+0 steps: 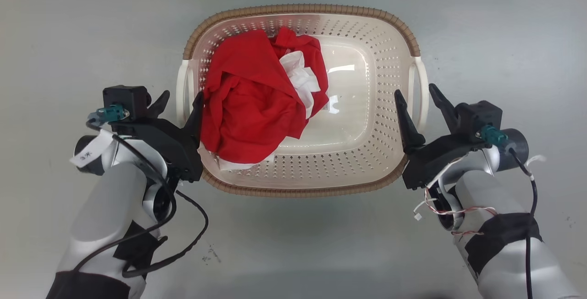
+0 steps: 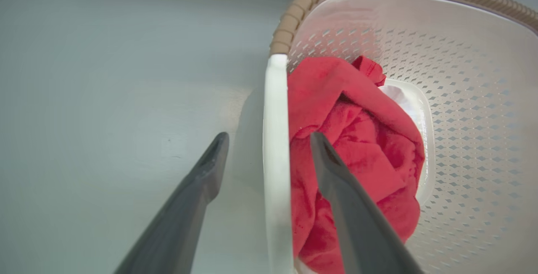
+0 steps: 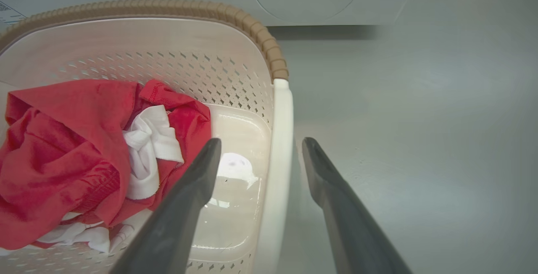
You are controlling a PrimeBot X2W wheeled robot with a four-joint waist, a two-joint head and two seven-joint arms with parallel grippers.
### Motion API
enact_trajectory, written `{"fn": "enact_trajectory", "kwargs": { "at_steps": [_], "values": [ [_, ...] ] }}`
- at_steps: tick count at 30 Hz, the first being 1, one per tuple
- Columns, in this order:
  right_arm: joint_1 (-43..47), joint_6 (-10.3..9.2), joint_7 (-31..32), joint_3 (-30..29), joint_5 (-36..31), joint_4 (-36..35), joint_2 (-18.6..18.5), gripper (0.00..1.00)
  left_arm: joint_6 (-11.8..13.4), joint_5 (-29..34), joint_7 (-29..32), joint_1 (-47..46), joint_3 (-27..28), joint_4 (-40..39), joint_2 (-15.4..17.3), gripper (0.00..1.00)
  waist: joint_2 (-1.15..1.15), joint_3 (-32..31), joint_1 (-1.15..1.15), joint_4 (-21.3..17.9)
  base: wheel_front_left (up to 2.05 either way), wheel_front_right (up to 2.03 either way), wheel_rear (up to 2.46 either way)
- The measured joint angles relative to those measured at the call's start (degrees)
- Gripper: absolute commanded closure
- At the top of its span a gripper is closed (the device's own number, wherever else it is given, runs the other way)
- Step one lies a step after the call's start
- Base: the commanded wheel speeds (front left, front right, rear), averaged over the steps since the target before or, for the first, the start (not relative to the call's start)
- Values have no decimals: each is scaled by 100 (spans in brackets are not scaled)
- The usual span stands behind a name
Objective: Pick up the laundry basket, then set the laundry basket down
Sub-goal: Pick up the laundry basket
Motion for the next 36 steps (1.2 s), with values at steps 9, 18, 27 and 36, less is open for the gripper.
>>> {"fn": "enact_trajectory", "kwargs": {
  "at_steps": [9,18,27,36],
  "values": [
    [-281,115,48,79,52,536,34,100,-49,-271,204,-302,67,568,-99,68,0,158,0,-14,0,0,0],
    [-542,232,-12,88,120,932,88,100,-99,-330,220,-494,26,929,-219,100,0,139,-1,7,0,0,0],
    [-543,358,-26,127,141,1414,146,100,-103,-413,213,-514,-25,1417,-331,100,0,-161,-1,43,0,0,0],
    [-530,469,-34,160,227,1836,185,100,-144,-611,205,-407,-22,1778,-437,100,0,-604,-1,60,0,0,0]
  ]
}}
